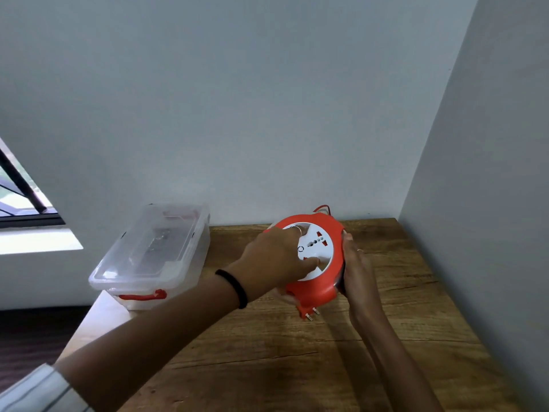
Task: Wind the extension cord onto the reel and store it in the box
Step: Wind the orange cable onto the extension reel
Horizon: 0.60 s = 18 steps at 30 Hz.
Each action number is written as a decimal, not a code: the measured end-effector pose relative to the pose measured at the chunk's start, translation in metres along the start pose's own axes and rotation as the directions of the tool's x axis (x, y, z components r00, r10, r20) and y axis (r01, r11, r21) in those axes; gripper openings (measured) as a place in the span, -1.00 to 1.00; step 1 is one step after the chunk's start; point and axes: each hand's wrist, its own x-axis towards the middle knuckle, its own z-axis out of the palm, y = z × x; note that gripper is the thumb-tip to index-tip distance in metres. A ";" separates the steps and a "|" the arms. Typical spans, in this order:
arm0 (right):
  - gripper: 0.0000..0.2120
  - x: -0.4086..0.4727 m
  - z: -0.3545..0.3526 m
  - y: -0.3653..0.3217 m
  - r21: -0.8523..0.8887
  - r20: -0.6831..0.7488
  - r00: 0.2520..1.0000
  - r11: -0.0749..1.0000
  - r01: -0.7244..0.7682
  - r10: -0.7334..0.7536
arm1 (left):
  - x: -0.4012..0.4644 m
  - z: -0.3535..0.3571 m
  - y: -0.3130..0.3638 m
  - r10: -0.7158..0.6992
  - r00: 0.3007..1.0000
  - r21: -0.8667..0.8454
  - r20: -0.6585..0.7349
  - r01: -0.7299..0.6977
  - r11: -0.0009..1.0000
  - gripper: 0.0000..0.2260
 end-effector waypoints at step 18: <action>-0.59 -0.009 0.001 -0.002 -0.018 0.005 0.997 0.997 0.071 -0.071 | -0.014 0.017 0.021 -0.082 0.988 0.028 -0.130 0.086 0.996 -0.46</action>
